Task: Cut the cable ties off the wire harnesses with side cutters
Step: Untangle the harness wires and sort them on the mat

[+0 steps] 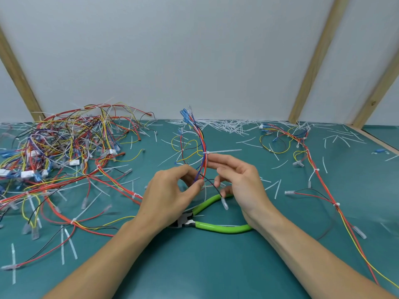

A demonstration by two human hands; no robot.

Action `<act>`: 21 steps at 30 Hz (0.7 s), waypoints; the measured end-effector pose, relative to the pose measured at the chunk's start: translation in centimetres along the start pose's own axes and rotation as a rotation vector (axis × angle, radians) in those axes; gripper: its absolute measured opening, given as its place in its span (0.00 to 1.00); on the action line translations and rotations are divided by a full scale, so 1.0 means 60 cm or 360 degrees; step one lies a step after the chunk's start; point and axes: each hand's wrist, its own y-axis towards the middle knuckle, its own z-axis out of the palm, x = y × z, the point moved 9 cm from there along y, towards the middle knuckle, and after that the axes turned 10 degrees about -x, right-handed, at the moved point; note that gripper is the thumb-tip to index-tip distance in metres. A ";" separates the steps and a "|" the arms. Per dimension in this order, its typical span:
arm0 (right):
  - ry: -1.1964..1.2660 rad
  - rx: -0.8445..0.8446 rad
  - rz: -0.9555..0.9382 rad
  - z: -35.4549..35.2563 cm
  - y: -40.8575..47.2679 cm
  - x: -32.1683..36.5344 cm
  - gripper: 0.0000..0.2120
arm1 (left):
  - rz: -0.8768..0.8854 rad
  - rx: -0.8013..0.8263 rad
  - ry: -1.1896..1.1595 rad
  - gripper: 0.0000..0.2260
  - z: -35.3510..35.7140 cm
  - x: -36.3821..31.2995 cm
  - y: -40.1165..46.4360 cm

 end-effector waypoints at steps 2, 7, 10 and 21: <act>-0.0036 -0.0015 -0.0026 -0.002 -0.001 0.002 0.20 | -0.0025 -0.0018 -0.0023 0.05 -0.003 0.003 0.003; -0.0191 -0.0096 -0.0137 -0.001 -0.007 0.004 0.18 | -0.0139 -0.0045 -0.0144 0.04 -0.009 0.014 0.011; -0.0440 -0.0263 -0.0358 -0.012 -0.010 0.019 0.15 | -0.0290 -0.0033 -0.0501 0.07 -0.011 0.014 0.019; -0.0267 -0.0365 -0.0377 -0.016 -0.020 0.027 0.07 | -0.0660 -0.0061 -0.1154 0.11 -0.011 0.035 0.022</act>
